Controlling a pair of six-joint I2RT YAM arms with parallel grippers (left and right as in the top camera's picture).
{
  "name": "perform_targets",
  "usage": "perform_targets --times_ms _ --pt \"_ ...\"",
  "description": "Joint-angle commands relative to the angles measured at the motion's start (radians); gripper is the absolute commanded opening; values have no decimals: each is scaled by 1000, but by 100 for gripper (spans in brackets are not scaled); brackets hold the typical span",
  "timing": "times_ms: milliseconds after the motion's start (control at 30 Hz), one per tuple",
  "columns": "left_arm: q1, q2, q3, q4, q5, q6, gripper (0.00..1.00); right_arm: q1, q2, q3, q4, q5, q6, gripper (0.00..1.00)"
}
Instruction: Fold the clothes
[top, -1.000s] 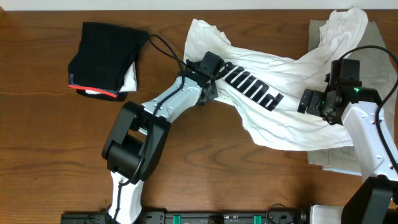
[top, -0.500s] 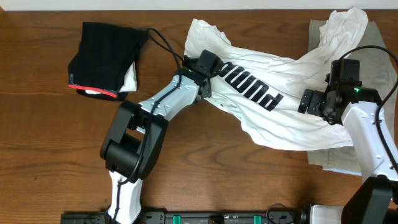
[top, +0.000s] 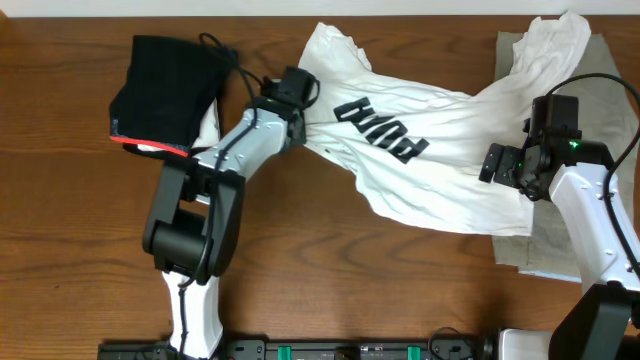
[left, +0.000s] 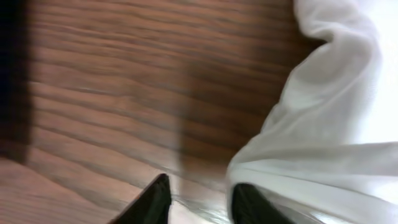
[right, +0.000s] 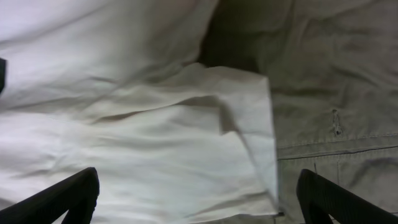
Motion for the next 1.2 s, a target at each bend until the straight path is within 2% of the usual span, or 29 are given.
perform_targets --times_ms 0,67,133,233,400,500,600,867,967,1167 --pt "35 15 0 1 -39 13 43 -13 4 5 0 21 12 99" --pt "42 8 6 0 -37 29 50 -13 4 5 0 21 12 99" --pt "41 -7 13 0 -38 58 62 -13 4 5 0 21 12 99" --pt "36 -52 14 -8 -35 56 69 -13 4 5 0 21 12 99" --pt "13 -168 14 -111 -16 -40 70 -13 4 5 1 21 12 99" --pt "-16 -230 14 -187 98 -94 71 -13 4 5 1 21 12 99" --pt "-55 -255 14 -229 187 -99 71 -13 4 5 1 21 12 99" --pt "-78 -244 3 -273 122 -117 79 -13 4 5 0 21 12 99" --pt "-79 -244 -4 -300 153 -178 79 -13 4 5 1 20 12 99" --pt "-130 -240 -80 -274 238 -199 79 -13 4 5 0 20 12 99"
